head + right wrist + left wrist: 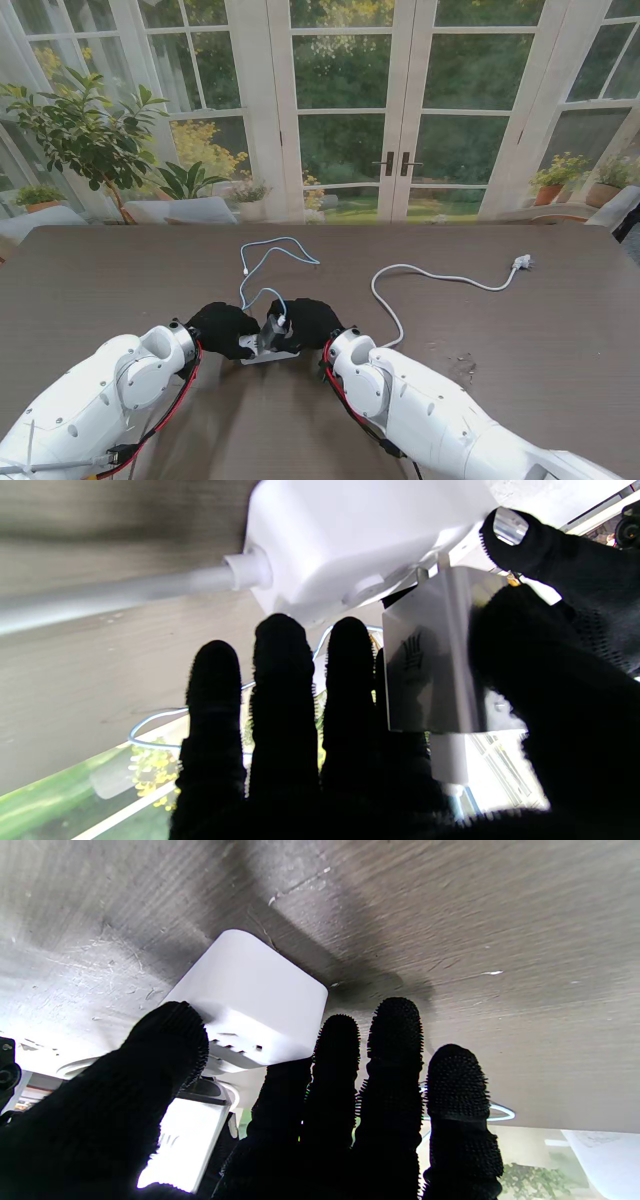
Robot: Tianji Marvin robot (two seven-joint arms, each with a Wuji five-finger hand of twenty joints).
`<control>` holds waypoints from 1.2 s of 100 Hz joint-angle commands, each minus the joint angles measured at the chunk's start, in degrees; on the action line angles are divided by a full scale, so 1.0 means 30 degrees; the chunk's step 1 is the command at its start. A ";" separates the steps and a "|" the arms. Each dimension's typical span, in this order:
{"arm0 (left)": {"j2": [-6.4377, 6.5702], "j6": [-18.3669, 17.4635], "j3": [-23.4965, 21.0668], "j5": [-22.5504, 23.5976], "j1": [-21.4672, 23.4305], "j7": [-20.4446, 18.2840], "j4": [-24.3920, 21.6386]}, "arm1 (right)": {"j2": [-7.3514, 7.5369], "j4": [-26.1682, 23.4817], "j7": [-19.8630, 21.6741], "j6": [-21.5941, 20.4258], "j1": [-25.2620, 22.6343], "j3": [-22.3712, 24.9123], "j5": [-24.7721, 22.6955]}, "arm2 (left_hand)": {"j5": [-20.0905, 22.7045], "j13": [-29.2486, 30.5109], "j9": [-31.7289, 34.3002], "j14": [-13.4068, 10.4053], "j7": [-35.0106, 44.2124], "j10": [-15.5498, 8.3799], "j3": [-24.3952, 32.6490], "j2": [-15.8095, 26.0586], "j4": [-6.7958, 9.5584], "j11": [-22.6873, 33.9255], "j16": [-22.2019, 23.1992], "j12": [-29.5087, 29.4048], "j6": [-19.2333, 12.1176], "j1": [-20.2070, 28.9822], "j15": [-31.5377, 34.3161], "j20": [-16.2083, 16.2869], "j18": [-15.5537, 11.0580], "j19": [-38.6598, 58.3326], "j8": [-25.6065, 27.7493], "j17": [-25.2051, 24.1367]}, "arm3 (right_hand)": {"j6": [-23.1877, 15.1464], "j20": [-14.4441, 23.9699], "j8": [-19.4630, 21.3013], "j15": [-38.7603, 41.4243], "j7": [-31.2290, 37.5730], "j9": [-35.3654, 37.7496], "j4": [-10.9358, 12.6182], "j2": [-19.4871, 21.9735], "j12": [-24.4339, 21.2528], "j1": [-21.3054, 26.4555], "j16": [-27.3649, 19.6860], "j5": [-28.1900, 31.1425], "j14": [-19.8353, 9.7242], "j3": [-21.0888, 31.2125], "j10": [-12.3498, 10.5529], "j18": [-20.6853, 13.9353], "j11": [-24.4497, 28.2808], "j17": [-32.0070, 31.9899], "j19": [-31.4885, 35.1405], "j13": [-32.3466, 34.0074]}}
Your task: Set up the charging station
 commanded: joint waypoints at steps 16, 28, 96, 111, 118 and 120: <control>0.0108 0.0021 -0.0085 0.0179 0.0364 -0.0684 0.0100 | 0.0253 -0.0550 0.0208 0.0220 -0.0214 0.0126 -0.0358 | 0.1339 0.0132 0.0305 0.0000 0.1083 0.0105 0.0607 0.0509 0.0973 -0.0103 -0.0112 -0.0025 -0.1600 0.0558 -0.0051 -0.0163 0.0130 -0.0223 -0.0069 -0.0548 | -0.4847 -0.0219 0.1942 0.0089 0.8018 -0.0045 0.1066 0.2376 -0.0096 0.1721 -1.6488 0.2732 -0.0324 0.2444 -0.0459 -0.0487 0.0336 0.0120 0.0650 0.0805; 0.0115 0.0021 -0.0115 0.0196 0.0398 -0.0712 0.0072 | 0.0379 -0.0911 0.0239 0.0469 -0.0277 0.0164 -0.0551 | 0.1333 0.0119 0.0294 -0.0012 0.1059 0.0117 0.0634 0.0539 0.1060 -0.0107 -0.0111 -0.0028 -0.1590 0.0486 -0.0046 -0.0156 0.0122 -0.0204 -0.0106 -0.0531 | -0.4823 -0.0269 0.1926 0.0102 0.8028 -0.0074 0.1070 0.2415 -0.0118 0.1738 -1.6480 0.2727 -0.0305 0.2404 -0.0423 -0.0441 0.0307 0.0061 0.0655 0.0829; 0.0119 -0.0040 -0.0173 0.0196 0.0446 -0.0698 0.0084 | 0.0319 -0.1202 -0.0159 0.1426 -0.0343 -0.0134 -0.1130 | 0.1339 0.0136 0.0299 0.0023 0.1066 0.0118 0.0527 0.0604 0.1153 -0.0088 -0.0101 -0.0019 -0.1566 0.0361 -0.0012 -0.0132 0.0148 -0.0187 -0.0217 -0.0562 | -0.4608 -0.0390 0.1974 0.0206 0.8078 -0.0031 0.1130 0.2559 -0.0086 0.1864 -1.6423 0.2521 -0.0226 0.2270 -0.0367 -0.0434 0.0325 -0.0011 0.0741 0.0870; 0.0113 -0.0006 -0.0186 0.0179 0.0489 -0.0691 0.0063 | 0.0171 -0.1032 -0.0363 0.1607 -0.0275 -0.0288 -0.1175 | 0.1343 0.0125 0.0302 0.0014 0.1075 0.0120 0.0539 0.0594 0.1153 -0.0083 -0.0101 -0.0015 -0.1530 0.0349 -0.0014 -0.0130 0.0161 -0.0187 -0.0222 -0.0560 | -0.4589 -0.0412 0.1960 0.0298 0.8088 0.0003 0.1140 0.2543 -0.0092 0.1875 -1.6384 0.2541 -0.0144 0.2251 -0.0385 -0.0432 0.0328 -0.0070 0.0763 0.0877; 0.0113 -0.0007 -0.0192 0.0180 0.0502 -0.0681 0.0059 | 0.0128 -0.0971 -0.0491 0.1705 -0.0251 -0.0365 -0.1275 | 0.1255 0.0126 0.0300 -0.0025 0.1033 0.0105 0.0534 0.0604 0.1150 -0.0080 -0.0103 -0.0013 -0.1580 0.0337 -0.0015 -0.0129 0.0148 -0.0186 -0.0240 -0.0560 | -0.4595 -0.0422 0.1956 0.0320 0.8089 0.0039 0.1142 0.2555 -0.0091 0.1859 -1.6377 0.2541 -0.0124 0.2242 -0.0411 -0.0422 0.0335 -0.0095 0.0765 0.0869; 0.0113 -0.0010 -0.0195 0.0185 0.0506 -0.0678 0.0057 | 0.0120 -0.0969 -0.0501 0.1728 -0.0251 -0.0376 -0.1283 | 0.1300 0.0116 0.0300 -0.0004 0.1053 0.0101 0.0542 0.0610 0.1152 -0.0081 -0.0104 -0.0014 -0.1579 0.0340 -0.0020 -0.0126 0.0155 -0.0180 -0.0234 -0.0551 | -0.4595 -0.0428 0.1955 0.0318 0.8089 0.0045 0.1146 0.2533 -0.0092 0.1870 -1.6377 0.2541 -0.0093 0.2243 -0.0391 -0.0401 0.0333 -0.0114 0.0757 0.0849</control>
